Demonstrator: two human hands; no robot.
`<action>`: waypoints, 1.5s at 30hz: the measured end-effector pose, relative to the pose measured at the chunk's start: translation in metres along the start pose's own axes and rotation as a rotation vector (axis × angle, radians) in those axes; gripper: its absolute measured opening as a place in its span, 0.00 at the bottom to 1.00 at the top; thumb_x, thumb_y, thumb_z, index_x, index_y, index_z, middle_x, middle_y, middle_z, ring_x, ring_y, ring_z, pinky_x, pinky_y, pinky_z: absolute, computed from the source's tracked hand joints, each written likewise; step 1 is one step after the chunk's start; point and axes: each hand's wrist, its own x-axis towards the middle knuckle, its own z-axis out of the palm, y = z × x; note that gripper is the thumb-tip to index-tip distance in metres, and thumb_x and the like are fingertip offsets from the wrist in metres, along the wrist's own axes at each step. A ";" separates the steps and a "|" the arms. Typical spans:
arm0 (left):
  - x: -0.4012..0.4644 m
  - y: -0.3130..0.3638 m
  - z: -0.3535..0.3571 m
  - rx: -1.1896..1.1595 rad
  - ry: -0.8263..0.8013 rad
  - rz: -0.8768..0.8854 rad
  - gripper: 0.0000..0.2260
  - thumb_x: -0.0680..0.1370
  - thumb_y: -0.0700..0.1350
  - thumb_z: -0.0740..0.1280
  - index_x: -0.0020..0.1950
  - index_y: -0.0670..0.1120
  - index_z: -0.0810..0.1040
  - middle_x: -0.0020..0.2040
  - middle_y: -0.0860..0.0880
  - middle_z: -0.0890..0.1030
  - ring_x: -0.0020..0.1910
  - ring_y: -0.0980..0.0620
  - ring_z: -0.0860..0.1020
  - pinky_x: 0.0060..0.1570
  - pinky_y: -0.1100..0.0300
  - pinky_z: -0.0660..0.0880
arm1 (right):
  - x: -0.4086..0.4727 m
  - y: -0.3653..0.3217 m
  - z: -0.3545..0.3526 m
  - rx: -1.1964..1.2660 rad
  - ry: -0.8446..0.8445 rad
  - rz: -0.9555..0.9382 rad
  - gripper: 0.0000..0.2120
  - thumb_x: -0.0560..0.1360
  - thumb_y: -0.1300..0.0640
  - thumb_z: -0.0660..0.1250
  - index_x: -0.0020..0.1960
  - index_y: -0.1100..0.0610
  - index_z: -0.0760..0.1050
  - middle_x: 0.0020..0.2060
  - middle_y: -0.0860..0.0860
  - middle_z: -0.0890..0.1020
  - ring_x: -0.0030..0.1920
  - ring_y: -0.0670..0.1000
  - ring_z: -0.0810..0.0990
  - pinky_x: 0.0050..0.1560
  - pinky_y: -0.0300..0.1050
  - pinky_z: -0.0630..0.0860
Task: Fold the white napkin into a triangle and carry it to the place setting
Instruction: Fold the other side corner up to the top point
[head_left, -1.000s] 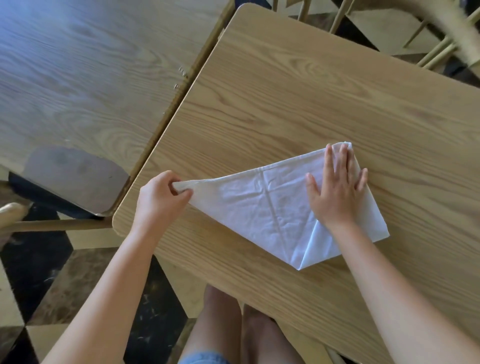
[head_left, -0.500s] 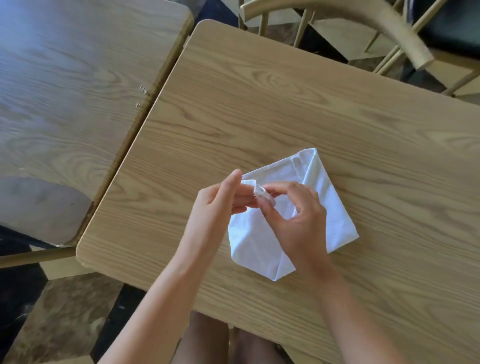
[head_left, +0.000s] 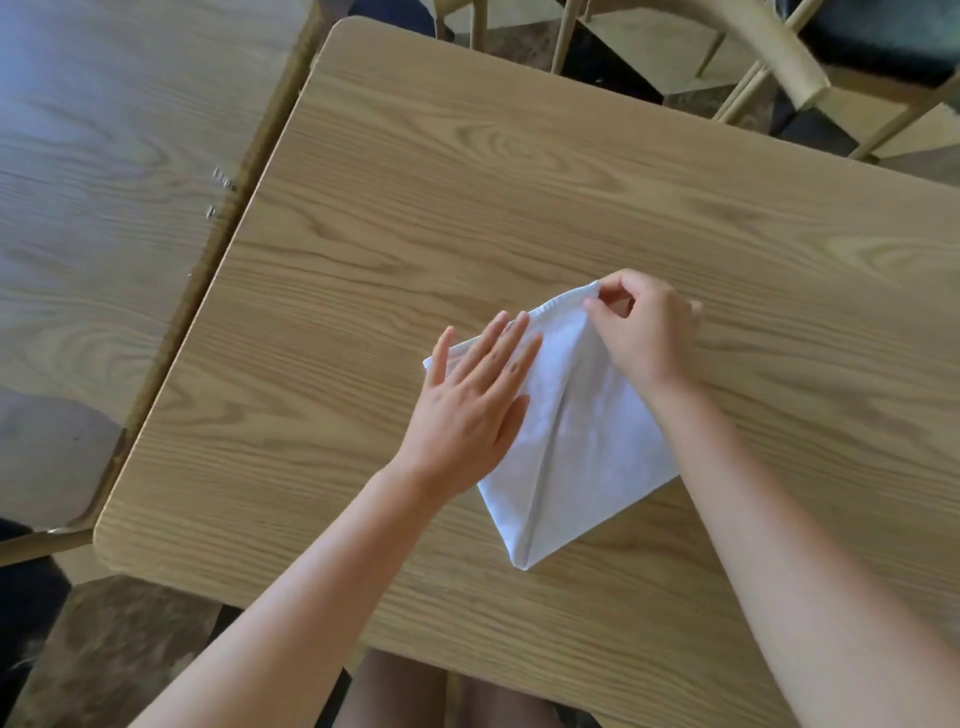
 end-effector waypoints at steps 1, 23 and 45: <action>0.000 0.001 0.004 0.031 -0.023 0.009 0.22 0.80 0.48 0.53 0.74 0.46 0.62 0.75 0.47 0.62 0.75 0.51 0.57 0.70 0.43 0.52 | 0.002 0.001 0.002 -0.032 0.013 -0.017 0.03 0.71 0.53 0.68 0.44 0.50 0.78 0.43 0.46 0.81 0.50 0.52 0.77 0.47 0.44 0.55; -0.016 -0.005 0.021 0.173 -0.101 -0.003 0.25 0.77 0.53 0.57 0.74 0.48 0.63 0.75 0.48 0.62 0.74 0.50 0.58 0.72 0.44 0.53 | -0.003 0.033 0.028 -0.453 -0.246 -0.552 0.27 0.79 0.48 0.46 0.75 0.58 0.55 0.75 0.52 0.56 0.75 0.52 0.52 0.72 0.57 0.50; -0.089 -0.003 0.004 0.154 -0.559 0.807 0.29 0.79 0.58 0.49 0.77 0.46 0.52 0.77 0.50 0.55 0.76 0.51 0.50 0.73 0.48 0.48 | -0.003 0.032 0.029 -0.473 -0.253 -0.554 0.28 0.78 0.51 0.46 0.76 0.58 0.49 0.76 0.52 0.52 0.76 0.52 0.49 0.73 0.53 0.48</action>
